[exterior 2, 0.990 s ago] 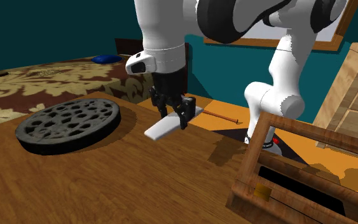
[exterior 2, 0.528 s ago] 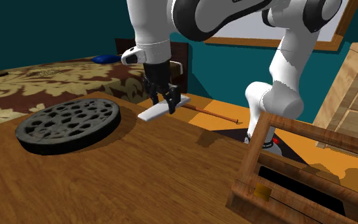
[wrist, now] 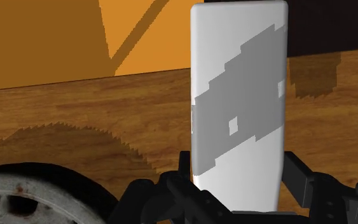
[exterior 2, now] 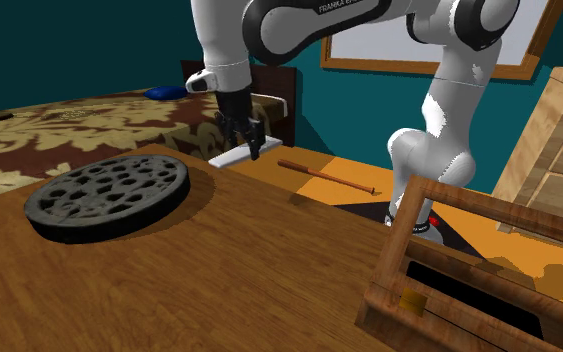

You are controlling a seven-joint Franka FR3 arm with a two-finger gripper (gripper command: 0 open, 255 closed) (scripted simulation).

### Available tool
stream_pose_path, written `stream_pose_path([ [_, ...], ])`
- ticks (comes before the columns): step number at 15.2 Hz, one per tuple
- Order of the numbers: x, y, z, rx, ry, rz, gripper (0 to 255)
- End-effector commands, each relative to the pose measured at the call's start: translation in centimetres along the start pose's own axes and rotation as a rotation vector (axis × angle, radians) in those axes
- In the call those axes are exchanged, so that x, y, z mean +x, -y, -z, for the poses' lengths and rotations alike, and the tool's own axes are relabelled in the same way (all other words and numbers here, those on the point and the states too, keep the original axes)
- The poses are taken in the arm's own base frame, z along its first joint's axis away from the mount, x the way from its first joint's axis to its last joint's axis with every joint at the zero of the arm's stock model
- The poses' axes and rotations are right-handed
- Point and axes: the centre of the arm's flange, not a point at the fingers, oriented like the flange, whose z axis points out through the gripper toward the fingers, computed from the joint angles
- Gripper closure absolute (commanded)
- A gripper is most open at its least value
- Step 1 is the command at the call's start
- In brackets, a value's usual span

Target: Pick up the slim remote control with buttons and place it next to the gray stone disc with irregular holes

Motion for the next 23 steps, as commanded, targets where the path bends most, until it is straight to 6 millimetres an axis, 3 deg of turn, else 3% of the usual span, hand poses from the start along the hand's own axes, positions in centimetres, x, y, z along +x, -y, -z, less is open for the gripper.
stream_pose_path([
  [1,-0.5,-0.9,-0.5,-0.001,0.000,0.001,255],
  [20,1.0,-0.7,-10.4,-0.001,0.000,0.001,255],
  [23,1.1,-0.7,-10.8,-0.001,0.000,0.001,255],
])
